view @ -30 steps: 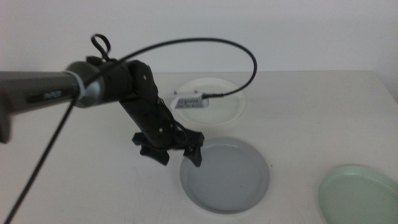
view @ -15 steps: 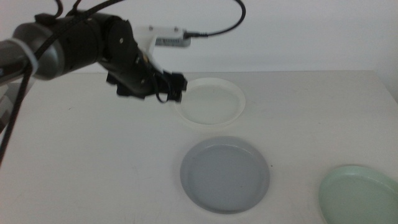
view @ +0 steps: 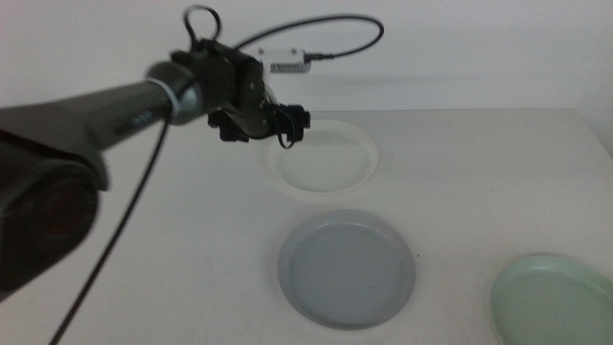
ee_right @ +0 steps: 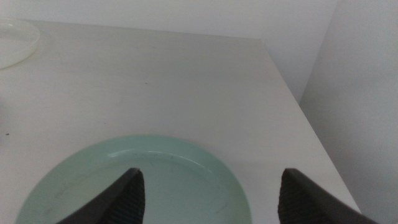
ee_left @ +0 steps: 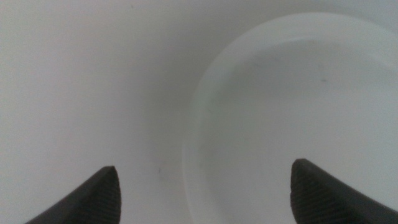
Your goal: Stack the three bowls on top of each other.
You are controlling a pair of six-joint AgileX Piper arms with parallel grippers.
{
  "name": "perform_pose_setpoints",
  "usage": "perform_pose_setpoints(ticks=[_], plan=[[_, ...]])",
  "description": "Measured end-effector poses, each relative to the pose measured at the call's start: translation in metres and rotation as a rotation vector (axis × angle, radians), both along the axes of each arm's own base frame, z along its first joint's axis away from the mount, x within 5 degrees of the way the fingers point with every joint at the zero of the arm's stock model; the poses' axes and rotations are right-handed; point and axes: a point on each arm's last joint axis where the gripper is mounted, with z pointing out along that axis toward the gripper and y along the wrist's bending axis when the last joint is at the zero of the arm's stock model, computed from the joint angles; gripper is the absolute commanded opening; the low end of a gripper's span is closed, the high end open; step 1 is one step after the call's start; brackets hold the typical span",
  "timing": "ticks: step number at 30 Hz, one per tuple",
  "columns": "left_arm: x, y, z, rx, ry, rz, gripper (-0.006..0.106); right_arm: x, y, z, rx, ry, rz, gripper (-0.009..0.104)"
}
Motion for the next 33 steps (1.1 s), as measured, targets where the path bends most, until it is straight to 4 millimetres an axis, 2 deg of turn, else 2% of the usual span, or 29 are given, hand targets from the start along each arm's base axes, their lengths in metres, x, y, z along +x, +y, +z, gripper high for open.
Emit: perform_pose_setpoints(ticks=[7, 11, 13, 16, 21, 25, 28, 31, 33], plan=[[0.015, -0.006, -0.044, 0.0, 0.04, 0.029, 0.098, 0.0, 0.0, 0.0, 0.0, 0.0, 0.0, 0.055], [0.019, -0.008, -0.055, -0.007, 0.021, 0.026, 0.087, 0.0, 0.0, 0.0, 0.0, 0.0, 0.0, 0.055], [0.021, -0.009, -0.056, -0.016, 0.011, 0.029, 0.077, 0.0, 0.0, 0.0, 0.0, 0.0, 0.0, 0.055], [0.021, -0.009, -0.057, -0.016, 0.005, 0.029, 0.053, 0.0, 0.0, 0.0, 0.0, 0.0, 0.0, 0.055], [0.023, -0.009, -0.059, -0.024, -0.003, 0.031, 0.003, 0.0, 0.0, 0.0, 0.0, 0.0, 0.0, 0.055], [0.024, -0.009, -0.057, -0.048, -0.013, 0.048, 0.0, 0.0, 0.0, 0.0, 0.0, 0.0, 0.0, 0.055], [0.023, -0.009, -0.047, -0.062, -0.031, 0.051, 0.0, 0.0, 0.0, 0.0, 0.0, 0.0, 0.0, 0.055], [0.021, -0.008, -0.028, -0.076, -0.048, 0.058, 0.0, 0.0, 0.0, 0.0, 0.0, 0.0, 0.0, 0.055], [0.016, -0.005, -0.006, -0.079, -0.056, 0.065, 0.0, 0.0, 0.0, 0.0, 0.0, 0.0, 0.0, 0.055]])
